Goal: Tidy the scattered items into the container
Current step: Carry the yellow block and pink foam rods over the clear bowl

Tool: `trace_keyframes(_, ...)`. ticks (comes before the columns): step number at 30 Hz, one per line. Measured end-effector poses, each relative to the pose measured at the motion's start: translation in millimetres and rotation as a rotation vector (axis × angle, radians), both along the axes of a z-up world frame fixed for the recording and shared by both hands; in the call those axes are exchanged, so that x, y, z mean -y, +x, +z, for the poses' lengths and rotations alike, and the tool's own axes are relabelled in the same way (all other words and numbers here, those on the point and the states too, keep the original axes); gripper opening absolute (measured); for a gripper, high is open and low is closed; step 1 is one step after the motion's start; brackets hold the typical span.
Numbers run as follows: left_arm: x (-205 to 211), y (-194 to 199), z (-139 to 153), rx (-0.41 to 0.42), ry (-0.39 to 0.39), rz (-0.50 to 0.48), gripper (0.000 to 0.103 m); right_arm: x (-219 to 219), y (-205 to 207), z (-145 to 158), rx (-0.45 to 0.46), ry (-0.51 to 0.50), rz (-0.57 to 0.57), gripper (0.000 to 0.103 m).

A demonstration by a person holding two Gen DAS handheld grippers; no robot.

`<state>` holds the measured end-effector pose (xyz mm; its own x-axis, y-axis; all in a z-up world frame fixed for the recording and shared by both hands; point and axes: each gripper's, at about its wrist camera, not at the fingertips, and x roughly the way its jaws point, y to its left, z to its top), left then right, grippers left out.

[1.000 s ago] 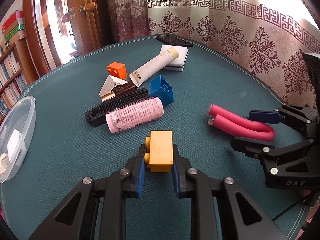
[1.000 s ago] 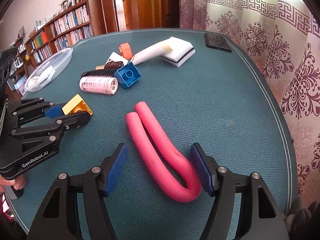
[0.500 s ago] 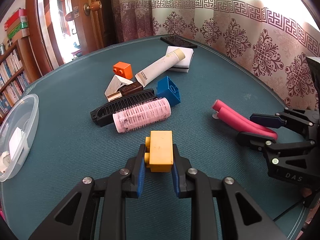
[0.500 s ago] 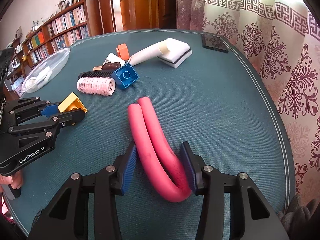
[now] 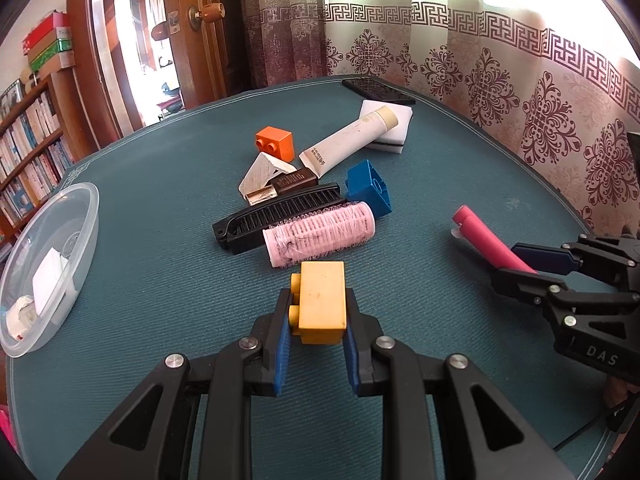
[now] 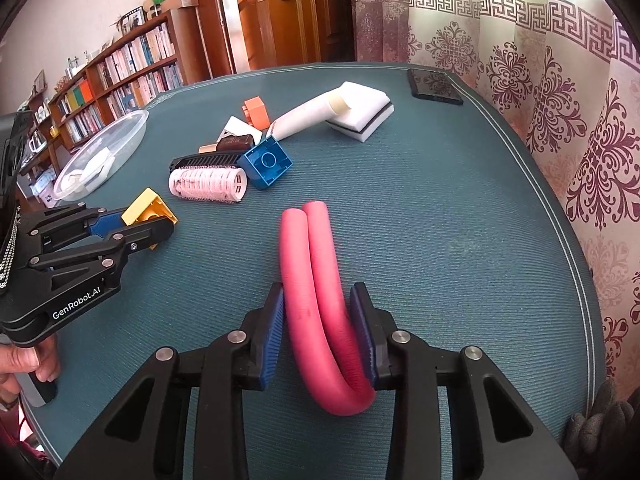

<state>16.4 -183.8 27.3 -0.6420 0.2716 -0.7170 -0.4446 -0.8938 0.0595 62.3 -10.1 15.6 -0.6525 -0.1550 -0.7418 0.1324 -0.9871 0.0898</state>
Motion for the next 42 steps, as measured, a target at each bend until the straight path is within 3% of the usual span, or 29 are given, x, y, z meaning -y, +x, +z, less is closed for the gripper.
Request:
trace_keyframes(20,36,-7,10,-0.024,0.026,0.077,0.026,30,-5,11,-0.019,-0.096,0.032,0.035)
trace_keyframes(42,76,-14,18,-0.051,0.062,0.132,0.026,79,-21,20,-0.024,-0.093,0.093,0.035)
